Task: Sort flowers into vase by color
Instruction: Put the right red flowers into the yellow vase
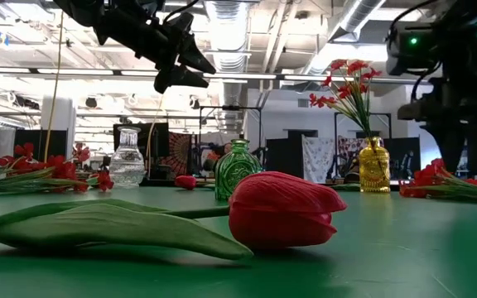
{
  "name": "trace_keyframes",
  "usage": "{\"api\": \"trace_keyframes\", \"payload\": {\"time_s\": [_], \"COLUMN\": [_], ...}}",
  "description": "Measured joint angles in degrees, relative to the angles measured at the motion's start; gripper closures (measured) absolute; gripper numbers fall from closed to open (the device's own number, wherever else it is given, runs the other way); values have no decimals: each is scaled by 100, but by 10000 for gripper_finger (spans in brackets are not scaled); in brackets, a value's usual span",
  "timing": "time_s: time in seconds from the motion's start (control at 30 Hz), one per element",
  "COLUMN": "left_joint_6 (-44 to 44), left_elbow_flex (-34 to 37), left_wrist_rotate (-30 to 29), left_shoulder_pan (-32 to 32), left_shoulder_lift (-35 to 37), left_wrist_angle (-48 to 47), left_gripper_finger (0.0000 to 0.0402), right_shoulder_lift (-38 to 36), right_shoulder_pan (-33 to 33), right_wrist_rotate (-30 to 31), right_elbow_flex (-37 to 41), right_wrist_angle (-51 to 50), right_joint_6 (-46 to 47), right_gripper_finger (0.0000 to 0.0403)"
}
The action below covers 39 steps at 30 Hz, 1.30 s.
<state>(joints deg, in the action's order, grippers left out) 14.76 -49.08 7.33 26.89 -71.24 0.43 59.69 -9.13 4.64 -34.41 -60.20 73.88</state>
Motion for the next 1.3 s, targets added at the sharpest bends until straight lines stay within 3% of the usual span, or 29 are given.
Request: {"api": "trace_keyframes", "payload": {"time_s": [0.17, 0.57, 0.67, 0.83, 0.93, 1.1, 1.3], "left_joint_6": [-4, -2, 0, 0, -84, -207, -205], "left_elbow_flex": [0, 0, 0, 0, 0, 0, 0], "left_wrist_rotate": [-2, -4, 67, 285, 290, 293, 341], "left_shoulder_pan": [0, -2, -2, -15, -62, -185, -338], "left_shoulder_lift": [0, 0, 0, 0, 0, 0, 0], "left_wrist_angle": [0, -8, -11, -11, -11, -11, -11], "left_gripper_finger": [201, 201, 201, 201, 201, 201, 201], "right_shoulder_lift": [328, 1885, 2006, 1923, 1728, 1239, 293], "right_shoulder_pan": [-39, 4, 2, 12, 69, 306, 610], "right_wrist_rotate": [-47, -515, -613, -544, -475, 182, 2201], "right_elbow_flex": [4, -15, -30, -200, -485, -1216, -1685], "right_wrist_angle": [25, 296, 488, 527, 614, 572, 887], "right_joint_6": [-193, -902, -1074, -962, -873, -553, -798], "right_gripper_finger": [211, 220, 258, 371, 372, 364, 370]}}
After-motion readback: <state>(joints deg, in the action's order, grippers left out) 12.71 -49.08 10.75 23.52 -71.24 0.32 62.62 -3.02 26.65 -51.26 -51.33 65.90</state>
